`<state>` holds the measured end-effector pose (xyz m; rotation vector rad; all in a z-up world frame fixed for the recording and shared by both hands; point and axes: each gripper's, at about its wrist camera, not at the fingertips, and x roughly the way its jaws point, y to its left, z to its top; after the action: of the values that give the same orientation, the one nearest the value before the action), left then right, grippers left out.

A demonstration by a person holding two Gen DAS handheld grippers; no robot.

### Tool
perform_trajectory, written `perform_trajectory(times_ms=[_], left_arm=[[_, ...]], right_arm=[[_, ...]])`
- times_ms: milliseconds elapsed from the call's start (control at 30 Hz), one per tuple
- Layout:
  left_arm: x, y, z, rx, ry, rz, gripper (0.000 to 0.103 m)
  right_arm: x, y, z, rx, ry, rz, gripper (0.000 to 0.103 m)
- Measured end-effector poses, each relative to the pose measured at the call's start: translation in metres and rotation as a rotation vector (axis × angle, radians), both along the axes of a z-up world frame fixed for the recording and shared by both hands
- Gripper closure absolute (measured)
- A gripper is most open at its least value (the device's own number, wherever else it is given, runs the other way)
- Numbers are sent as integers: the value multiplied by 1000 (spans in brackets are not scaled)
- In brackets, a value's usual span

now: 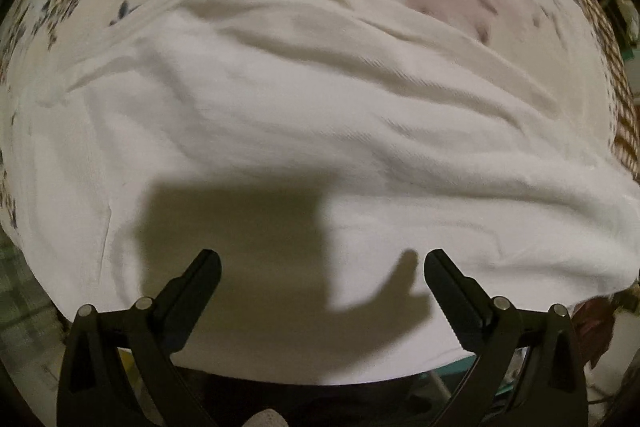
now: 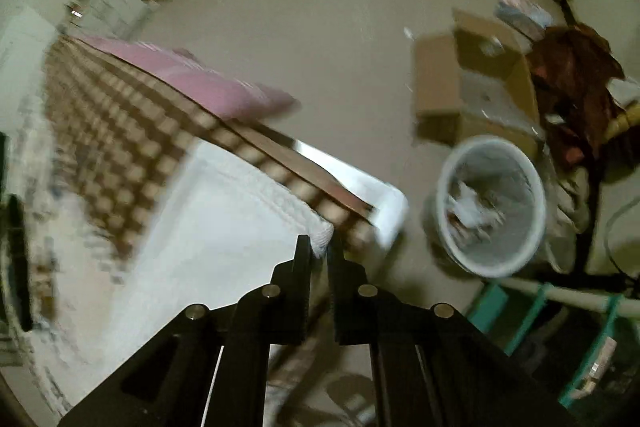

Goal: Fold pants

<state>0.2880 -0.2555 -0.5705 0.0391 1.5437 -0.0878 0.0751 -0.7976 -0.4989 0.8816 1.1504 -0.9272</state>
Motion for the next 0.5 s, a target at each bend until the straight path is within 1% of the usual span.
perform_trajectory(times_ms=[33, 67, 100, 133, 167, 200, 233, 267, 300, 400, 433, 500], left_arm=[[0, -3, -3, 12, 4, -13, 0], [-2, -9, -4, 22, 14, -21, 0], [-3, -11, -8, 29, 30, -26, 0], [-4, -13, -9, 24, 41, -27, 0], [-4, -15, -8, 19, 42, -27, 0], [-1, -13, -6, 19, 40, -29, 0], [0, -16, -2, 29, 33, -38, 0], [2, -18, 2, 39, 22, -48, 0], [4, -24, 8, 58, -1, -64, 0], [8, -42, 16, 87, -41, -93, 0], [10, -48, 17, 89, -50, -96, 0], [13, -57, 15, 94, -51, -94, 0]], right_arm=[[-2, -5, -17, 60, 37, 3, 93], [-2, -9, -27, 95, 68, 8, 87], [-3, -12, -33, 115, 99, 4, 79], [-3, -14, -32, 110, 99, 1, 77], [-1, -13, -24, 99, 67, 12, 69], [6, -10, -12, 89, 35, 39, 55], [14, -6, -3, 92, 12, 60, 50], [24, -2, 4, 116, -21, 76, 49], [39, 5, 8, 161, -50, 91, 49], [85, 21, 2, 288, -76, 116, 49], [100, 25, -3, 302, -71, 114, 49], [130, 31, -21, 322, -18, 109, 49]])
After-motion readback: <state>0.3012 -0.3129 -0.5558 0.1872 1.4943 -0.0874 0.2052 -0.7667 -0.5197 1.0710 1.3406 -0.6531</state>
